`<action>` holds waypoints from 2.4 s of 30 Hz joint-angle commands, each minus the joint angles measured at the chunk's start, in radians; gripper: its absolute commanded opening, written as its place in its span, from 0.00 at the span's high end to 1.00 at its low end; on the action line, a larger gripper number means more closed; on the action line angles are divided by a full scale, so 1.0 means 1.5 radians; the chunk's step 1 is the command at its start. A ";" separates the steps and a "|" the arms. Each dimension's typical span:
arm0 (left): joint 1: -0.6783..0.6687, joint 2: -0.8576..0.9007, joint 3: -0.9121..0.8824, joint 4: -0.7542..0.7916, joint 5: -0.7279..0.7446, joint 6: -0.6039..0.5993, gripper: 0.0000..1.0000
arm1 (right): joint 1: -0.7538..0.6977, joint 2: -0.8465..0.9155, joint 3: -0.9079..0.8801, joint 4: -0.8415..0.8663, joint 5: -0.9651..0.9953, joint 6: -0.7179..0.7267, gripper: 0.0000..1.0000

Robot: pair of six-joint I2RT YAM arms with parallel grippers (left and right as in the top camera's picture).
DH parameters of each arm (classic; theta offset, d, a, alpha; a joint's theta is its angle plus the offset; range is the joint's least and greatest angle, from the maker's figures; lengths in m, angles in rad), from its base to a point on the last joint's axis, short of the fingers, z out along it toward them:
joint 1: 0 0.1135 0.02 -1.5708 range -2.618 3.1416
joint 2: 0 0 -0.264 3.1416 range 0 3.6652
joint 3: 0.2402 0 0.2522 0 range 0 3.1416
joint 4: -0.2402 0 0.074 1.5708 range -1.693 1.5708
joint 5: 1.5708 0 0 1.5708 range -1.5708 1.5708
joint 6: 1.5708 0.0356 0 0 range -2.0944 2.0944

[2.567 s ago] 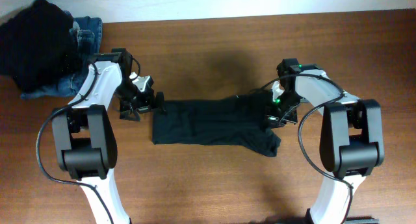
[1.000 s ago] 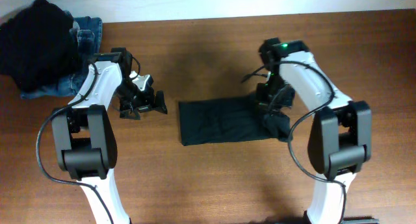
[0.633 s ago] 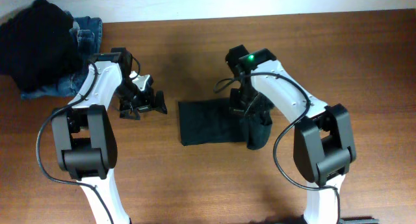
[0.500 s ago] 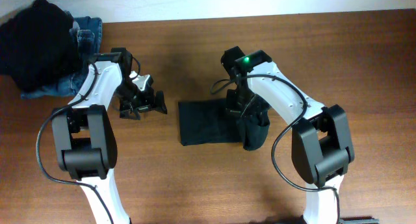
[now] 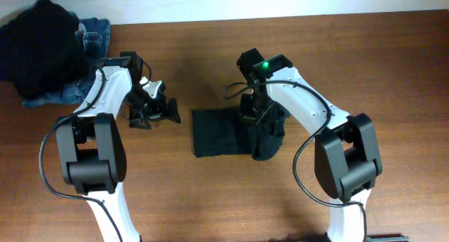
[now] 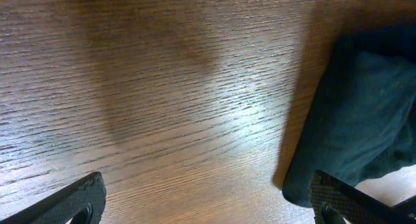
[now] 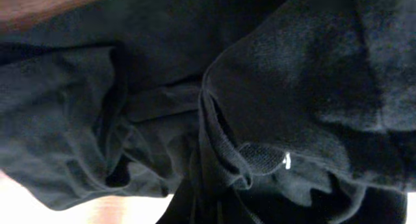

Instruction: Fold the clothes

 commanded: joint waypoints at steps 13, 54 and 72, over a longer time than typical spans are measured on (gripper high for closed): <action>0.005 -0.012 -0.003 0.002 0.002 -0.007 0.01 | 0.034 0.003 0.014 0.058 -0.075 -0.003 0.96; 0.006 -0.012 -0.003 -0.003 -0.005 -0.007 0.01 | -0.279 -0.008 0.098 -0.193 0.181 -0.045 0.96; 0.007 -0.012 -0.003 0.001 -0.005 -0.007 0.01 | -0.094 -0.014 0.189 -0.276 0.275 0.062 0.96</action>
